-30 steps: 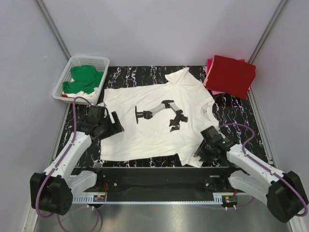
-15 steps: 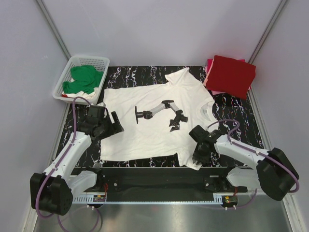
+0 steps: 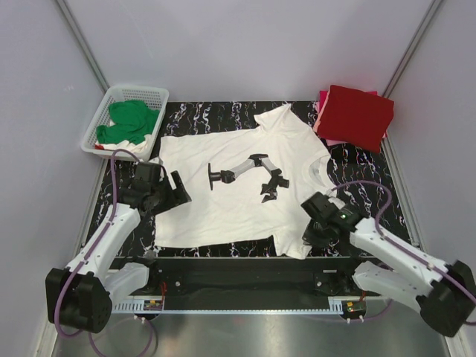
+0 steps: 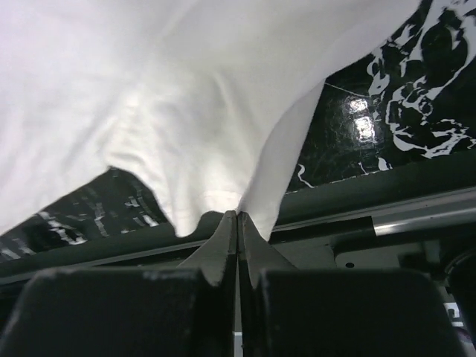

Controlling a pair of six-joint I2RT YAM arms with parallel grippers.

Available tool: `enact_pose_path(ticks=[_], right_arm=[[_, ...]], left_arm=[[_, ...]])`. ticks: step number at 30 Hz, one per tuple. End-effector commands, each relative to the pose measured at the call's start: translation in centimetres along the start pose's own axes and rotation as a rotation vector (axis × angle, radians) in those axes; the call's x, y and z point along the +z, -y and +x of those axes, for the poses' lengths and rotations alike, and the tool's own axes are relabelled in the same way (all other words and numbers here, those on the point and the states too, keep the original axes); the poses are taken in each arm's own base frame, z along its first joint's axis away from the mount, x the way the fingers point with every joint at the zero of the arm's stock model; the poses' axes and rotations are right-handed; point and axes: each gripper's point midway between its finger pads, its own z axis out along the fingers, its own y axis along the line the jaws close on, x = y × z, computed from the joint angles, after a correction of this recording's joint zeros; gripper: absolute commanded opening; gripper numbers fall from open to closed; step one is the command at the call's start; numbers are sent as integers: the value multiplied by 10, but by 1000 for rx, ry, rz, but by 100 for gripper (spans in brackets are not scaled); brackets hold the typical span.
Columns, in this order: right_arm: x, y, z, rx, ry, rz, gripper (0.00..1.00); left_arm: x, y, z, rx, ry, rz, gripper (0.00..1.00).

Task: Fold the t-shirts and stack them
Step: Fold the tshirt

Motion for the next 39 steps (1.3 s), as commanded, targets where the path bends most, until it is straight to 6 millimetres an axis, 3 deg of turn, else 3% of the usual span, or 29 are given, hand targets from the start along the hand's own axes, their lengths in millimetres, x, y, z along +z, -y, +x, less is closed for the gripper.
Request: enact_pose_path(ticks=[1, 4, 11, 14, 21, 26, 30, 34, 37, 39], right_arm=[[-42, 9, -29, 114, 182, -31, 0], [-75, 17, -53, 204, 339, -118, 0], [-103, 32, -82, 296, 523, -150, 0], [-105, 22, -91, 288, 555, -165, 0], [-120, -30, -111, 253, 568, -265, 0], [-106, -42, -108, 219, 532, -280, 0], [-96, -47, -100, 217, 493, -323, 0], [-91, -45, -97, 207, 483, -325, 0], [-91, -46, -96, 206, 479, -340, 0], [-92, -47, -96, 203, 480, -345, 0]], left_arm=[[-4, 10, 3, -36, -5, 53, 84], [-6, 13, 16, -101, -28, 85, 84], [-19, -2, 46, -129, -43, -48, 82], [-29, -10, 56, -117, -46, -125, 83], [-44, -46, 98, -177, -55, -305, 78], [-44, -56, 105, -324, -15, -327, 82], [-33, -39, 101, -405, 0, -227, 82], [-7, -44, 129, -363, -150, -329, 86], [-3, -43, 120, -405, -103, -302, 86], [-4, -58, 110, -433, -73, -335, 86]])
